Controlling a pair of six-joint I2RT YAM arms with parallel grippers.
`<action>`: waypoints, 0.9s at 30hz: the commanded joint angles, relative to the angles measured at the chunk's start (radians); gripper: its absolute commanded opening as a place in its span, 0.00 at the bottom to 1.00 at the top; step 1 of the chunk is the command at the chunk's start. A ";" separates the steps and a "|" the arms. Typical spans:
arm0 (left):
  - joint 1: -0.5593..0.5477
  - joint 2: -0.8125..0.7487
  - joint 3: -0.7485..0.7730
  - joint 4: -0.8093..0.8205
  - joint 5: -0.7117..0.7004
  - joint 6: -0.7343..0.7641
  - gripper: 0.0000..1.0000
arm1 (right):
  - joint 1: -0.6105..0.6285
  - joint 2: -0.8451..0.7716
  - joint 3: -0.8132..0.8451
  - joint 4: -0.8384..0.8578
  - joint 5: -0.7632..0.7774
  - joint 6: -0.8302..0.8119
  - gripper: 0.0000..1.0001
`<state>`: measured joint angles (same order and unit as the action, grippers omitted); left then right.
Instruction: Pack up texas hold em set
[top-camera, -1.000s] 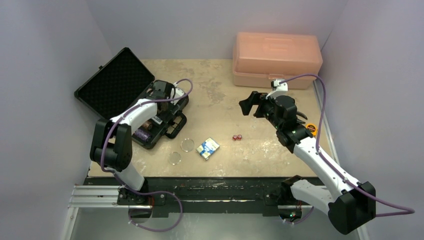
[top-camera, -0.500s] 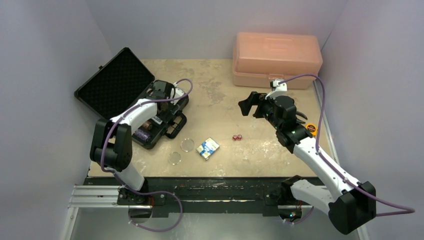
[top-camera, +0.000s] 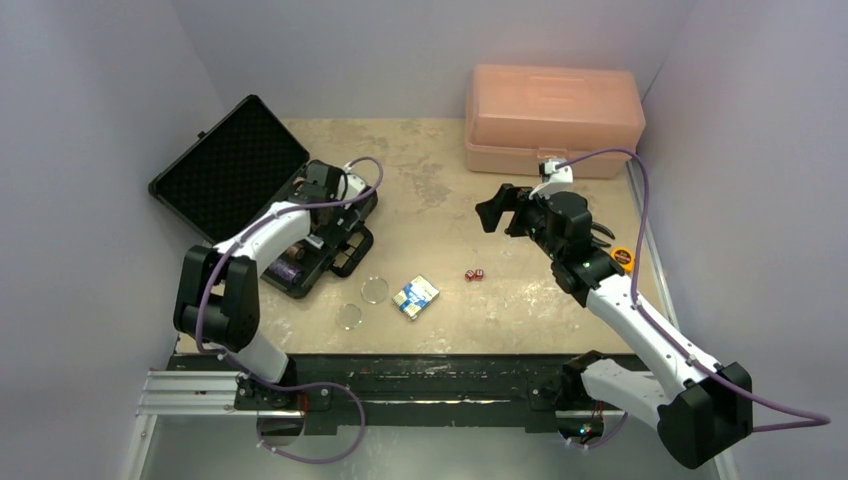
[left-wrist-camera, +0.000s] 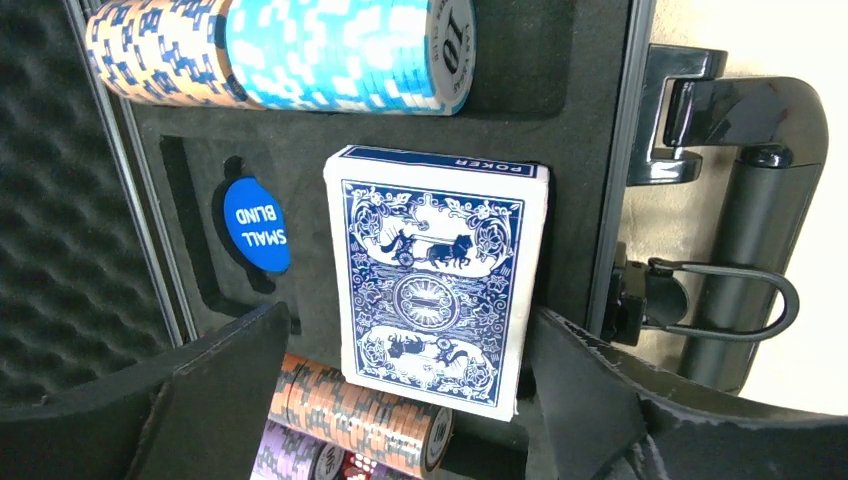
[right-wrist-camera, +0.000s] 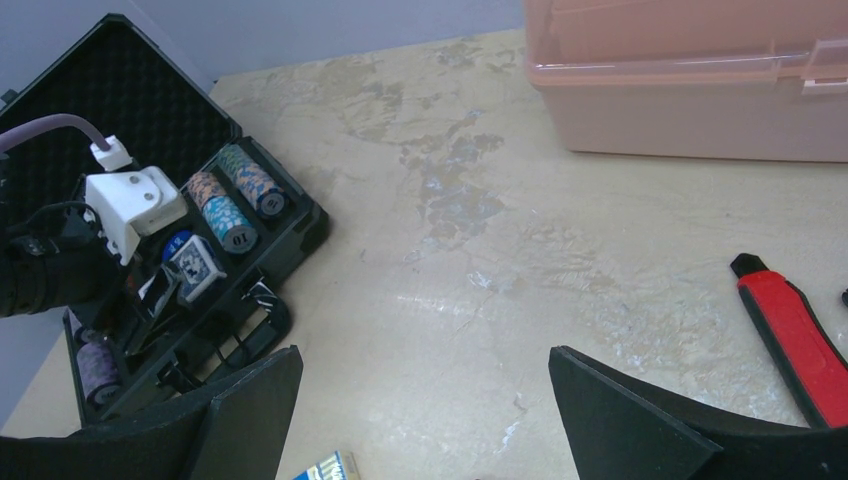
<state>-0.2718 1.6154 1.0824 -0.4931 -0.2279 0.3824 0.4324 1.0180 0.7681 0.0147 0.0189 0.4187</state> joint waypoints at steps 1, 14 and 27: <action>-0.023 -0.057 0.003 -0.051 0.049 -0.014 0.97 | 0.009 -0.015 -0.001 0.017 0.026 -0.017 0.99; -0.020 -0.213 0.003 -0.030 0.004 -0.081 0.99 | 0.017 -0.016 -0.004 0.018 0.030 -0.015 0.99; 0.072 -0.305 0.024 0.018 -0.164 -0.439 1.00 | 0.017 -0.012 -0.001 0.017 0.036 -0.017 0.99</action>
<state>-0.2287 1.3338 1.0813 -0.4999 -0.3603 0.1081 0.4450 1.0180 0.7681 0.0147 0.0360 0.4183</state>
